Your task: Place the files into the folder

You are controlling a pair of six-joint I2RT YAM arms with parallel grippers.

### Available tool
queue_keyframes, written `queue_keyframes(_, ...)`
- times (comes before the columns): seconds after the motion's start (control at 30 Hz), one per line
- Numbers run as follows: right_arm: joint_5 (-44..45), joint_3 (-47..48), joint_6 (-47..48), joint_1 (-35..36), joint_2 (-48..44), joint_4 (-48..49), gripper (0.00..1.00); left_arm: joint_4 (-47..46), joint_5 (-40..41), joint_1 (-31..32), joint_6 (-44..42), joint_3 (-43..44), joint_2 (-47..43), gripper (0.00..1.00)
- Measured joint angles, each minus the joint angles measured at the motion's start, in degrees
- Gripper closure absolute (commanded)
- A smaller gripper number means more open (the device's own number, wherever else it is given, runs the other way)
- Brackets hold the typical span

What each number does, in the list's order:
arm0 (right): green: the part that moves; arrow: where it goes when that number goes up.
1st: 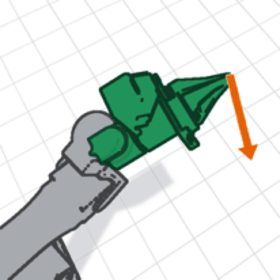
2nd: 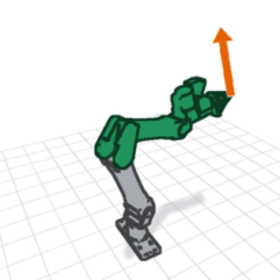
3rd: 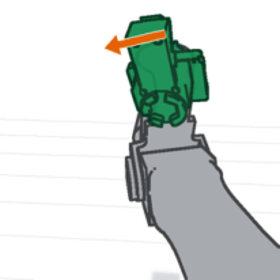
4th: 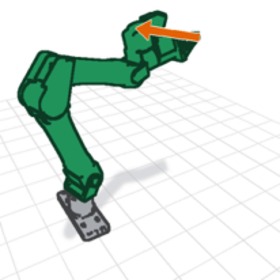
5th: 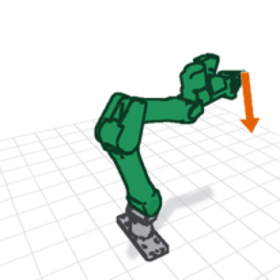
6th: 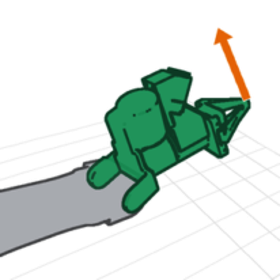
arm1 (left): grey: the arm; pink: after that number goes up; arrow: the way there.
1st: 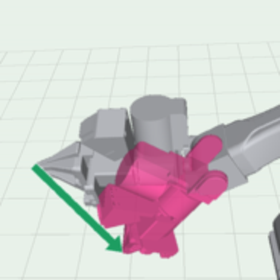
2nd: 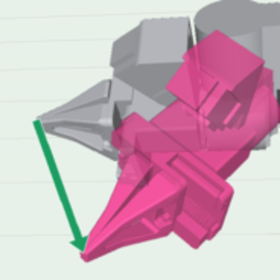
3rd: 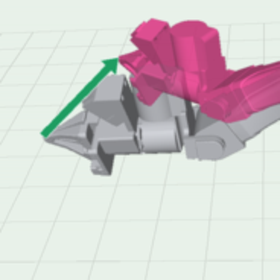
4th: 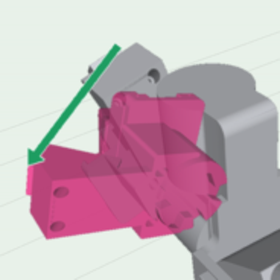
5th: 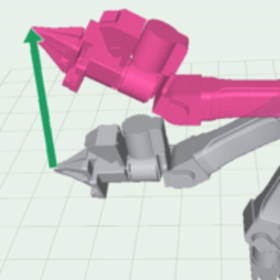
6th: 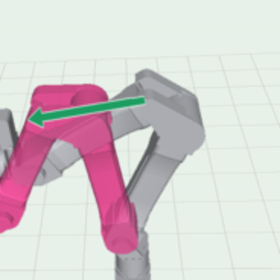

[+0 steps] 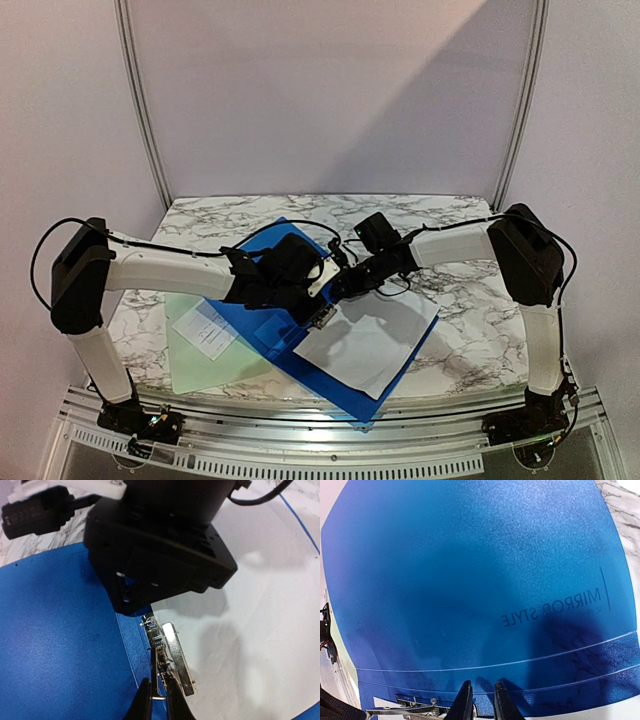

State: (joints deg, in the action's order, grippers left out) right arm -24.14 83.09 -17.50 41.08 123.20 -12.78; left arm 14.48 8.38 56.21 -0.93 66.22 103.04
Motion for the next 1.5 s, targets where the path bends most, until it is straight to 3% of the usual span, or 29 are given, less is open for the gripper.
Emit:
queue_keyframes(0.3,-0.2,0.9,-0.2,0.0,0.9,0.5,0.88,-0.5,-0.2,0.0,1.6,-0.3,0.0,1.0)
queue_keyframes(0.93,2.0,-1.3,-5.2,0.3,1.9,7.6,1.0,-3.7,-0.7,0.0,18.7,-4.5,-1.7,1.0)
queue_keyframes(1.5,2.9,-2.1,-8.4,0.8,2.0,9.4,1.0,-4.5,-1.4,0.9,27.2,-6.9,-1.2,1.0)
